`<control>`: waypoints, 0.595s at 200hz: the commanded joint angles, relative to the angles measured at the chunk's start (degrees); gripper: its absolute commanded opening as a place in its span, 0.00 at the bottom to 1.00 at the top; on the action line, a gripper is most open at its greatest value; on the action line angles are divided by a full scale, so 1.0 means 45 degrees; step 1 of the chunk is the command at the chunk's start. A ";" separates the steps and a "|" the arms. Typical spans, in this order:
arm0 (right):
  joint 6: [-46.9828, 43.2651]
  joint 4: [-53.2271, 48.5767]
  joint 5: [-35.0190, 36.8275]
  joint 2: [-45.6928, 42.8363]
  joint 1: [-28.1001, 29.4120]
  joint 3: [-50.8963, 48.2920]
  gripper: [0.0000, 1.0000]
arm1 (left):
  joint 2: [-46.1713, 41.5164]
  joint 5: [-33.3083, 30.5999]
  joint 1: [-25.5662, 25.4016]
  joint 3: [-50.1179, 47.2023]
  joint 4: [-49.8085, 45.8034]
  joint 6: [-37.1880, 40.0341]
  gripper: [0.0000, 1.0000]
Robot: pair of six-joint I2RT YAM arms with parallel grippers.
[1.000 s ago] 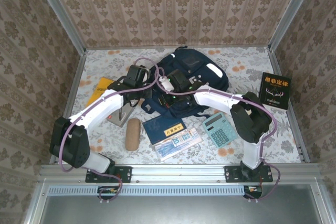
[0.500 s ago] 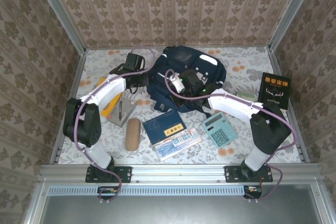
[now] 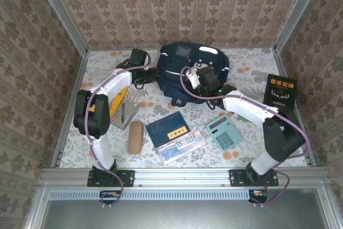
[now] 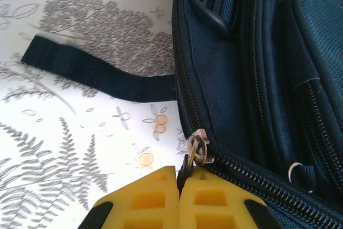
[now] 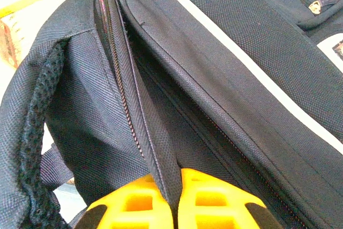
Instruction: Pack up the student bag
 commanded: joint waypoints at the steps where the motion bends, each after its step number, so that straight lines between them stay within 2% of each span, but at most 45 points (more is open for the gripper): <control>1: 0.0100 -0.1271 0.0930 -0.1337 -0.0929 -0.0154 0.19 | 0.0382 -0.3724 0.1728 0.0270 0.0432 -0.0892 0.00; 13: 0.0188 -0.1598 -0.0082 -0.1088 -0.0866 0.0305 0.31 | -0.0065 -0.3170 0.1339 -0.0141 0.0866 -0.0764 0.00; 37: 0.0409 -0.2239 -0.1397 -0.0553 -0.0305 0.1382 0.45 | -0.1099 -0.2449 0.0602 -0.1162 0.1462 -0.0855 0.00; 72: 0.1047 -0.2381 -0.2512 0.0930 0.0823 0.3074 0.48 | -0.2500 -0.1837 -0.0264 -0.2384 0.1757 -0.1116 0.00; 119: 0.2267 -0.2159 -0.3932 0.3384 0.1540 0.5205 0.50 | -0.3893 -0.1793 -0.1127 -0.3294 0.1580 -0.1252 0.00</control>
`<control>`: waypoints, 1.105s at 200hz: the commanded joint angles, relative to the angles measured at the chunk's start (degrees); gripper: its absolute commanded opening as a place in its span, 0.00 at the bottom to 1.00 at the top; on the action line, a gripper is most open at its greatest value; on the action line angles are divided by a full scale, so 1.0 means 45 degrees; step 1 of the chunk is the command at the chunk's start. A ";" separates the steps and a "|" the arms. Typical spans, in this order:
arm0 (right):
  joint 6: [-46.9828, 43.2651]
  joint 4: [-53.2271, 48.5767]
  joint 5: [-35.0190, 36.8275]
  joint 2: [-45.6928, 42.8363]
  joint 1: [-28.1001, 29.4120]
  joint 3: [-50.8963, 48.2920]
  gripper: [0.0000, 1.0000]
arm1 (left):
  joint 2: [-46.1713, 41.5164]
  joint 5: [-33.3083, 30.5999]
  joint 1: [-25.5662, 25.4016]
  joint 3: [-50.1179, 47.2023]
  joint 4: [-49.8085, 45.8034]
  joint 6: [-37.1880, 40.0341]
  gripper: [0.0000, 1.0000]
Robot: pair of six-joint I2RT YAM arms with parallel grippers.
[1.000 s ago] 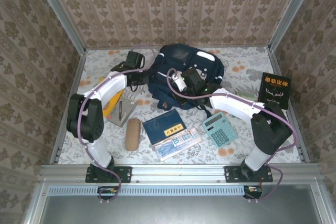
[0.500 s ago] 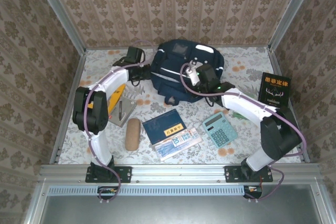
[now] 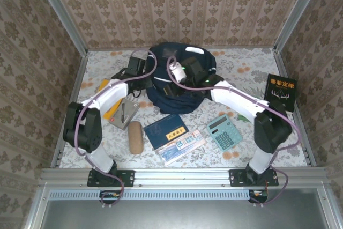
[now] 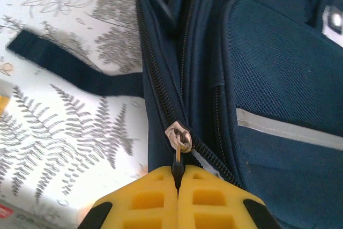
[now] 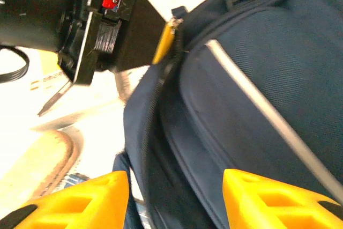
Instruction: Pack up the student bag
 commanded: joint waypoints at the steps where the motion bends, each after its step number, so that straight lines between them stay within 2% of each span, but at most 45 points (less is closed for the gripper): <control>1: 0.0918 -0.0309 -0.1099 0.1097 0.0147 0.1008 0.50 | -0.0930 0.0110 -0.0271 -0.0211 0.0480 -0.0337 0.00; 21: 0.1389 -0.0329 -0.1245 0.1889 0.0172 0.1543 0.50 | -0.1314 0.0109 -0.0275 -0.0426 0.0445 -0.0291 0.00; 28: 0.1508 -0.0369 -0.1264 0.2119 0.0172 0.1685 0.50 | -0.1409 0.0056 -0.0705 -0.0445 0.0370 -0.0249 0.00; 72: 0.1751 -0.0912 -0.1522 0.3179 0.0172 0.2462 0.48 | -0.1737 -0.0008 -0.0763 -0.0688 0.0392 -0.0129 0.00; 81: 0.1807 -0.0992 -0.1645 0.3309 0.0181 0.2509 0.41 | -0.1789 0.0006 -0.0766 -0.0739 0.0450 -0.0144 0.00; 100: 0.1855 -0.1138 -0.1906 0.3386 0.0191 0.2493 0.00 | -0.1819 -0.0016 -0.0764 -0.0783 0.0492 -0.0069 0.00; 137: 0.1320 -0.0535 -0.1563 0.1752 0.0211 0.1031 0.00 | -0.1015 -0.0503 -0.0451 -0.0369 0.0291 0.0263 0.00; 142: 0.1188 -0.0536 -0.1451 0.1504 0.0211 0.0858 0.00 | -0.0831 -0.0530 0.0004 -0.0272 0.0287 0.0244 0.00; 162: 0.0593 -0.0850 -0.1262 0.0610 0.0213 0.0237 0.00 | -0.0071 -0.0458 0.0659 0.0189 0.0587 0.0212 0.00; 221: -0.0297 -0.0968 -0.0631 -0.1286 0.0190 -0.1512 0.00 | 0.3389 -0.0377 0.1899 0.3584 0.0092 0.0591 0.00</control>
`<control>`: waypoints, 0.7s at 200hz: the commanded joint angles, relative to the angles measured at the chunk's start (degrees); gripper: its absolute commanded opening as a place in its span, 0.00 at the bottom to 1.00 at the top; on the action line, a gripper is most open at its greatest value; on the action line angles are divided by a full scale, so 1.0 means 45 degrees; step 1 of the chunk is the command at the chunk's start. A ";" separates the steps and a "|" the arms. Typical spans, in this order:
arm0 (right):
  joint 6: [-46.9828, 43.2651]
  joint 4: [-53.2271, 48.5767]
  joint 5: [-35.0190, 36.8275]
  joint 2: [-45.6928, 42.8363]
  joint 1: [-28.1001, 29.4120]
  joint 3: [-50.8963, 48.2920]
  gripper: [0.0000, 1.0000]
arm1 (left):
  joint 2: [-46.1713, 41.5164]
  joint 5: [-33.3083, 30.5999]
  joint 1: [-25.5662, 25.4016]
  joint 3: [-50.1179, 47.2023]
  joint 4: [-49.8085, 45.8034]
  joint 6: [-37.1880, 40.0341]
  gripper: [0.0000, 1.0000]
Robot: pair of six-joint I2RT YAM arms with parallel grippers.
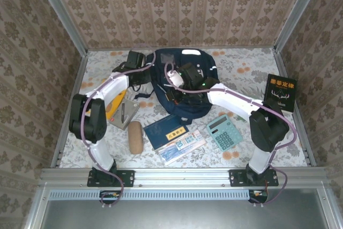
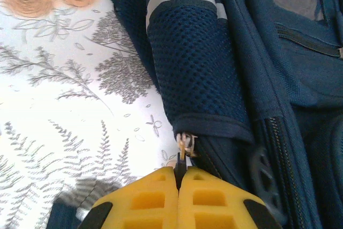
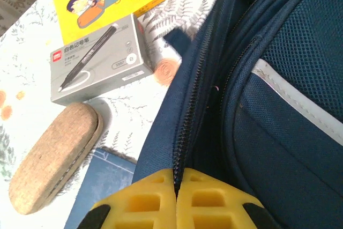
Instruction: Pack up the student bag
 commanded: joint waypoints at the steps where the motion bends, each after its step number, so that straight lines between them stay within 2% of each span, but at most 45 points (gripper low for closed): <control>1: -0.0683 -0.0900 0.0089 -0.1052 -0.0003 -0.0490 0.00 | 0.1105 -0.1272 0.0876 0.1380 0.0524 0.0189 0.00; 39: -0.1032 -0.1000 0.0403 -0.1269 -0.0041 -0.0659 0.00 | 0.2289 -0.1273 0.1283 0.2749 -0.0051 0.0195 0.00; 78: -0.1257 -0.1510 0.1749 -0.0227 -0.0297 0.0313 0.00 | 0.1073 -0.0952 0.1283 0.1385 0.0317 0.0095 0.00; 98: -0.1053 -0.1156 0.2420 0.0047 -0.0558 0.0451 0.18 | -0.0044 -0.0724 0.1228 -0.0273 0.0837 -0.0068 0.00; 112: -0.0942 -0.0914 0.3387 -0.0116 -0.0568 0.0398 0.38 | -0.0768 -0.0471 0.1155 -0.1226 0.1103 -0.0122 0.17; 118: -0.0827 -0.0645 0.3806 -0.0300 -0.0572 0.0224 0.45 | -0.1048 -0.0407 0.1094 -0.1549 0.1169 -0.0102 0.27; 131: -0.0594 -0.0241 0.4606 -0.0708 -0.0567 -0.0103 0.55 | -0.1703 -0.0449 0.0978 -0.2042 0.1097 0.0007 0.44; 135: -0.0480 -0.0197 0.4827 -0.0852 -0.0586 -0.0182 0.63 | -0.1886 -0.0467 0.0928 -0.2172 0.1047 0.0041 0.49; 140: -0.0313 -0.0102 0.5099 -0.1000 -0.0574 -0.0298 0.67 | -0.2169 -0.0463 0.0884 -0.2299 0.1003 0.0085 0.55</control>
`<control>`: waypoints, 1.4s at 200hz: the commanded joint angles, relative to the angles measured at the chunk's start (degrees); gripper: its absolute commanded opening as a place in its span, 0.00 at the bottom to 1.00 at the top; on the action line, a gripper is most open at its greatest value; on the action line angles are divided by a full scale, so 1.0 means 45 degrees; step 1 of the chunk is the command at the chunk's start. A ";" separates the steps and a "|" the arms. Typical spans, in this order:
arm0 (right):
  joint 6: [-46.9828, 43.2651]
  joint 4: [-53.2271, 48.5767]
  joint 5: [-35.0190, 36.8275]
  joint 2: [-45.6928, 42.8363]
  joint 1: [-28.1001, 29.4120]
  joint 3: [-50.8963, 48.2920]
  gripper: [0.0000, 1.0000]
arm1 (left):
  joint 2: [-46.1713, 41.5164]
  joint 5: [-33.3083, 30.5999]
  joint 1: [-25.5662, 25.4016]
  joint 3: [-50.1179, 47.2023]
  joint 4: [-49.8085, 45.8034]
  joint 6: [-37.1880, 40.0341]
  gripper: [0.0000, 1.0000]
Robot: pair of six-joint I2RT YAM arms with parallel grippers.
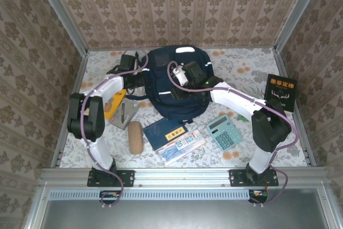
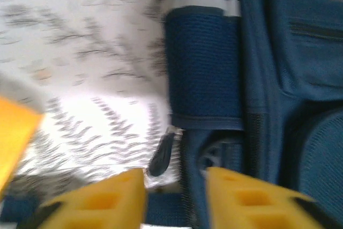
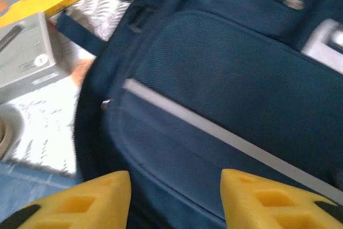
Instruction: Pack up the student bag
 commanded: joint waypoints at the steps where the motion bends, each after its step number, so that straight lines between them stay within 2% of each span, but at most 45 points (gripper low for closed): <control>1: 0.0520 0.0361 0.2049 -0.0994 -0.0081 -0.0373 0.67 | -0.1477 -0.0657 -0.0156 -0.0578 0.0534 -0.0004 0.56; 11: 0.0985 0.0578 0.2442 -0.1342 -0.0151 -0.0700 0.69 | -0.1973 -0.0672 -0.0288 -0.0838 0.0435 0.0110 0.66; 18: 0.1416 0.0693 0.2798 -0.1531 -0.0198 -0.0920 0.75 | -0.2317 -0.0652 -0.0395 -0.0968 0.0359 0.0248 0.74; 31: 0.2272 0.0821 0.3431 -0.1871 -0.0349 -0.1323 0.91 | -0.2859 -0.0765 -0.0625 -0.1075 0.0105 0.0529 0.84; 35: 0.2543 0.0742 0.3442 -0.1979 -0.0433 -0.1406 0.99 | -0.2998 -0.0740 -0.0708 -0.1104 0.0018 0.0638 0.94; 44: 0.3259 0.0620 0.2769 -0.2228 -0.0838 -0.1669 1.00 | -0.3304 -0.0787 -0.0896 -0.1156 -0.0135 0.0866 1.00; 76: 0.5411 0.1898 0.0144 -0.3673 -0.2573 -0.3641 1.00 | -0.4038 -0.0961 -0.1757 -0.1286 -0.0527 0.1603 1.00; 96: 0.5884 0.2087 0.0088 -0.4385 -0.3174 -0.4542 1.00 | -0.3949 -0.0974 -0.2351 -0.0995 -0.0972 0.2468 1.00; 100: 0.5815 0.2118 -0.0098 -0.4777 -0.3267 -0.4693 1.00 | -0.3861 -0.1005 -0.2835 -0.0897 -0.1068 0.2688 1.00; 125: 0.6072 0.1735 0.0230 -0.5636 -0.3655 -0.5336 0.99 | -0.2986 -0.1104 -0.4096 0.0025 -0.2048 0.3963 1.00; 159: 0.6073 0.0930 0.0286 -0.6211 -0.3919 -0.5703 0.99 | -0.1569 -0.1107 -0.5480 0.1152 -0.2810 0.5309 0.95; 208: 0.6152 0.0508 0.0498 -0.6614 -0.3937 -0.6108 1.00 | 0.0514 -0.1344 -0.6335 0.2487 -0.3715 0.6581 0.90; 280: 0.6331 0.0634 0.0168 -0.6711 -0.3927 -0.6499 1.00 | 0.2814 -0.2144 -0.6700 0.3829 -0.4195 0.7556 0.88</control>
